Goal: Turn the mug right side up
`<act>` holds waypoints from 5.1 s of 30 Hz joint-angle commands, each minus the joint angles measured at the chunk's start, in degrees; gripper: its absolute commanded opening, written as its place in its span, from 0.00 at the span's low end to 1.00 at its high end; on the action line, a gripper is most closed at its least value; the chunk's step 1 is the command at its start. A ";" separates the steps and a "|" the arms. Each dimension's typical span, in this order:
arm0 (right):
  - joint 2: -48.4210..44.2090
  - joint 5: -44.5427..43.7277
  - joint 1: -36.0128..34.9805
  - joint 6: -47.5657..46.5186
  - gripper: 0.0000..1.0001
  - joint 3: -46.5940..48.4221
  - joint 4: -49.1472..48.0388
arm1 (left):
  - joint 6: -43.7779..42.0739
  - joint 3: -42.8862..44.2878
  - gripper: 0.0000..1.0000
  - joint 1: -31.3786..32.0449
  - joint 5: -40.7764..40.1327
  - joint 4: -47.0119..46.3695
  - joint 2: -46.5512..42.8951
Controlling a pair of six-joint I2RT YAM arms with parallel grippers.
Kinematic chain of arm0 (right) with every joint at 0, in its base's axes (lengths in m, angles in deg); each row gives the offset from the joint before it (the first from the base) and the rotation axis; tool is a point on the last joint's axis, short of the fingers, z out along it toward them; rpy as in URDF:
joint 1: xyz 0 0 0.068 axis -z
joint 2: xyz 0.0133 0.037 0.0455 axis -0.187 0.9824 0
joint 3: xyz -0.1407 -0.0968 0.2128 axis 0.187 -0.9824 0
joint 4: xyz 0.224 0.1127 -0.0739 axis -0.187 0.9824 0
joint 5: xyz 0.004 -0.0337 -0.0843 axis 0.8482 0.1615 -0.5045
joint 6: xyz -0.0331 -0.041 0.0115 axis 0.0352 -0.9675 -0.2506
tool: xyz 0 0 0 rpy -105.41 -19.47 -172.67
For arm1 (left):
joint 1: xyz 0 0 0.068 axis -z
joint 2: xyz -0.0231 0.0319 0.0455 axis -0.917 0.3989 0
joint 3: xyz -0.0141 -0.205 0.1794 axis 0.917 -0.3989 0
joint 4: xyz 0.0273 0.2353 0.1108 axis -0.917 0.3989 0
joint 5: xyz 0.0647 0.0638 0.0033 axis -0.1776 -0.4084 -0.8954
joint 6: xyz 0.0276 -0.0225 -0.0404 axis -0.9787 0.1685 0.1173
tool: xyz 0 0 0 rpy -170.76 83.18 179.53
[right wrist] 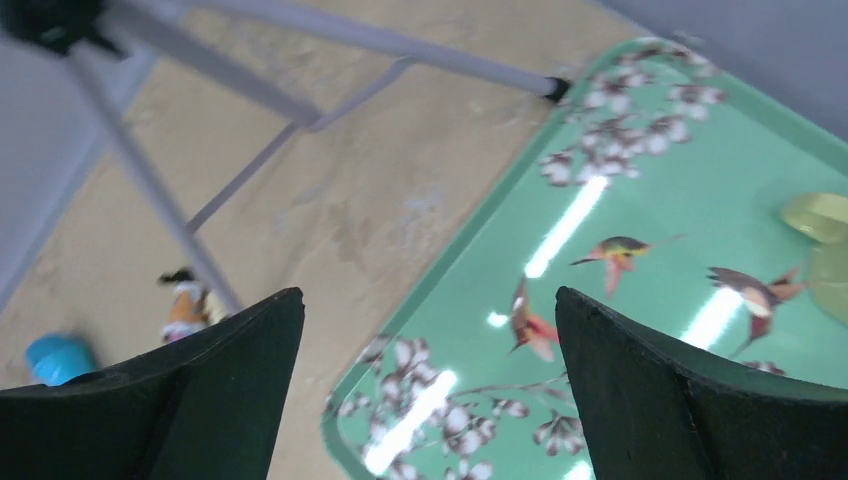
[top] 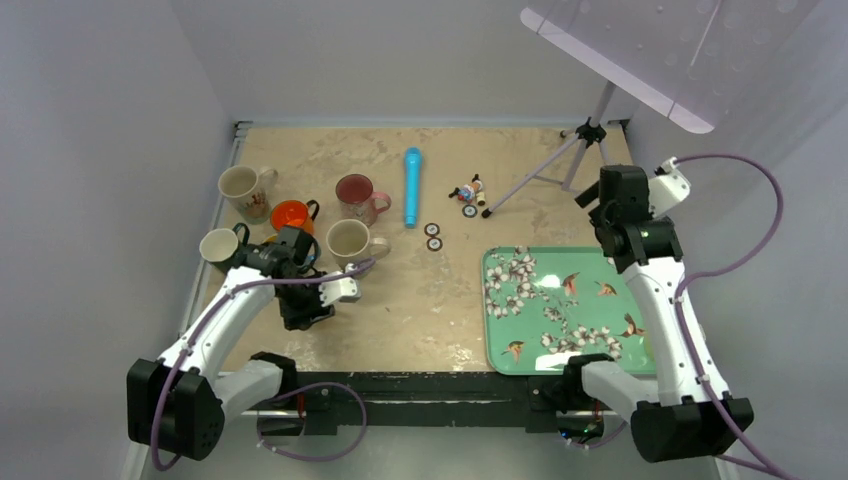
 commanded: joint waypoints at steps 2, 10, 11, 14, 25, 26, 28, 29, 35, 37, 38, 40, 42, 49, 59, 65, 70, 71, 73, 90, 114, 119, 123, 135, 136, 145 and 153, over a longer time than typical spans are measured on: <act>-5.82 -9.56 13.27 5.98 0.99 -6.45 4.93 | 2.33 10.91 0.55 -0.03 3.35 7.68 -0.48; -6.87 -11.16 37.55 6.56 0.98 -11.65 1.55 | 6.09 23.43 0.59 -0.03 6.59 16.33 -0.48; -6.01 -12.13 39.35 6.13 0.99 -11.95 0.93 | 6.22 24.08 0.59 -0.03 6.56 16.69 -0.48; -2.49 -12.79 44.83 4.02 0.99 -13.19 -1.06 | 6.16 25.03 0.60 -0.03 6.53 17.58 -0.75; 2.96 -14.17 54.04 1.91 0.98 -18.69 -6.42 | 5.53 26.41 0.68 0.25 4.75 20.03 -1.02; 4.06 -13.20 54.48 1.79 0.98 -19.12 -6.85 | 5.60 26.31 0.68 0.24 5.06 19.77 -1.03; 6.98 -9.33 55.37 1.62 0.97 -20.17 -7.65 | 5.75 26.29 0.68 0.24 5.82 19.40 -1.09; 8.32 -7.53 55.46 1.43 0.97 -20.62 -7.90 | 5.98 26.36 0.68 0.24 6.12 19.19 -1.11; 4.89 0.03 55.09 -6.65 0.92 -24.64 -14.62 | 6.06 26.42 0.68 0.24 6.14 18.37 -0.71; 2.32 2.12 52.93 -8.00 0.88 -25.56 -16.00 | 6.76 26.69 0.68 0.24 7.10 17.44 -0.19; 1.65 2.92 50.59 -8.26 0.88 -25.65 -16.05 | 6.98 27.19 0.68 0.19 7.71 17.51 0.20; 1.87 3.73 46.69 -7.99 0.87 -25.15 -14.82 | 7.07 28.18 0.68 0.19 8.11 17.98 0.93; 2.29 6.49 43.08 -7.42 0.87 -24.87 -13.52 | 6.83 28.48 0.68 0.24 7.37 17.97 1.37; 1.86 18.25 30.41 -5.58 0.84 -24.50 -11.44 | 6.57 28.14 0.69 0.24 6.07 17.58 1.48; -1.48 14.84 25.91 -12.26 0.89 -15.50 -0.39 | 6.89 28.22 0.69 0.24 7.09 17.30 2.08; 1.97 9.01 33.51 -16.48 0.96 -7.51 -1.71 | 6.08 27.25 0.69 0.37 6.33 16.94 1.66; 9.25 9.68 41.29 -21.80 0.93 -9.67 -9.83 | 6.01 26.56 0.69 0.59 5.71 17.26 0.87; 10.83 11.23 41.34 -22.52 0.93 -9.48 -11.01 | 6.17 26.56 0.69 0.61 5.72 17.35 0.86; 14.31 14.96 41.34 -23.11 0.92 -9.03 -13.30 | 6.40 26.68 0.69 0.59 5.80 17.56 0.89; 30.79 19.30 41.43 -24.98 0.62 -8.80 -17.30 | 7.18 29.79 0.68 0.63 5.87 18.94 1.32; 33.14 24.70 37.22 -29.26 0.44 -11.08 -15.06 | 6.45 30.90 0.68 0.60 5.76 19.42 1.87; 30.90 23.52 36.40 -28.92 0.60 -12.00 -13.58 | 5.87 30.86 0.68 0.59 5.22 19.67 1.99; 29.04 23.52 36.24 -28.10 0.64 -13.52 -13.60 | 5.46 31.08 0.68 0.61 5.11 19.78 2.13; 30.82 28.31 31.50 -29.14 0.00 -13.85 -13.39 | 4.96 32.14 0.69 0.68 5.16 20.08 2.38; 30.04 28.96 30.64 -29.31 0.00 -13.79 -13.46 | 5.07 32.44 0.69 0.68 5.53 20.12 2.40; 15.48 37.21 19.54 -30.05 0.00 -18.19 -14.96 | 10.08 37.42 0.69 0.68 12.13 19.69 3.96; 2.69 48.51 6.14 -24.45 0.00 -23.55 -21.79 | 20.76 43.17 0.72 0.68 28.65 16.72 6.66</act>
